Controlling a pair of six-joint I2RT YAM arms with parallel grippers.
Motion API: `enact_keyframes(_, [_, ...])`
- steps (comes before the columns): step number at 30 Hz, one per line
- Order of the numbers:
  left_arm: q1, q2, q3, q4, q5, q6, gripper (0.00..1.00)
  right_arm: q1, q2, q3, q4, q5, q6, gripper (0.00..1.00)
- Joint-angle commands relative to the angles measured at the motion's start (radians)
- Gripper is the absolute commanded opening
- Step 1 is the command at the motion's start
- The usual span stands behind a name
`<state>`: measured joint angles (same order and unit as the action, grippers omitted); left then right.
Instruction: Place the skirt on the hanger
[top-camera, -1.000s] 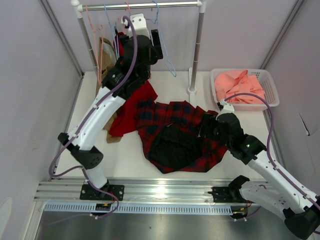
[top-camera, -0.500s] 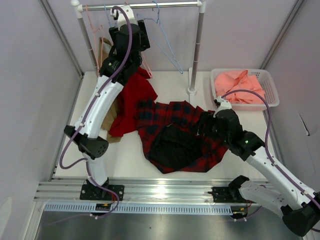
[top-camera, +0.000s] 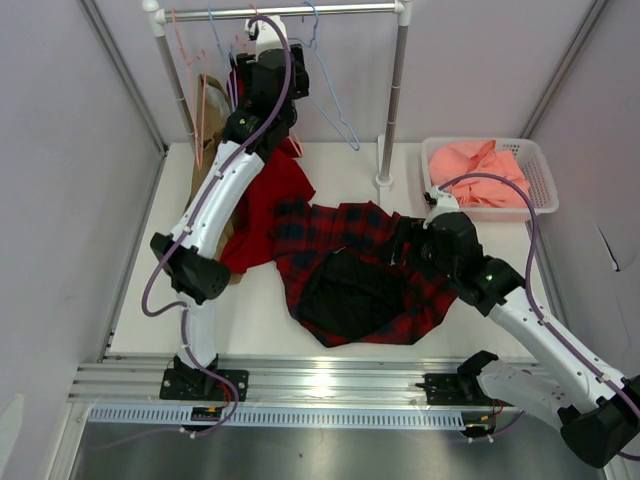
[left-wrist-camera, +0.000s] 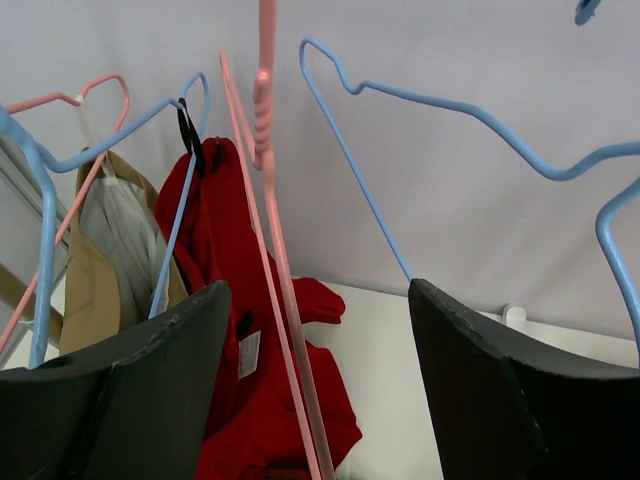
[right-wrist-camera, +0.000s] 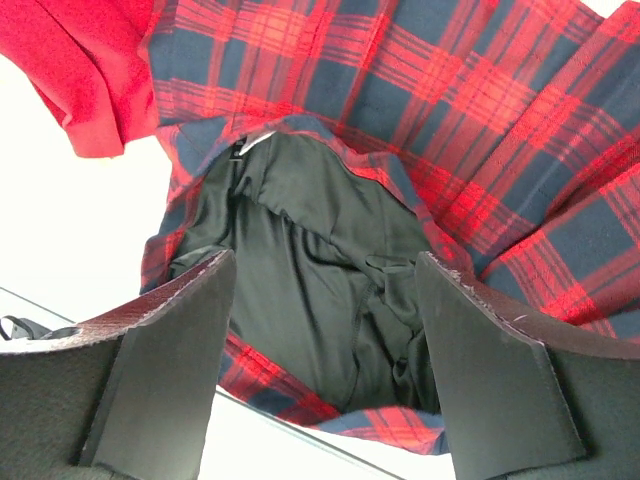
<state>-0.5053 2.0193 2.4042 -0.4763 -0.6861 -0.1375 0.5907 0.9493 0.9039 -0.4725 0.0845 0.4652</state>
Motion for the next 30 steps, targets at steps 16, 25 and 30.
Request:
enact_keyframes(16, [0.028,0.067,0.093,0.196,-0.119,0.167,0.77,-0.095,0.036,-0.017,0.083,-0.131,-0.079,0.78])
enact_keyframes(25, [0.050,0.091,0.092,0.206,-0.113,0.180,0.66,-0.121,0.039,-0.034,0.101,-0.161,-0.088,0.77])
enact_keyframes(30, [0.053,0.098,0.099,0.214,-0.102,0.187,0.46,-0.126,0.046,-0.045,0.113,-0.169,-0.089,0.77])
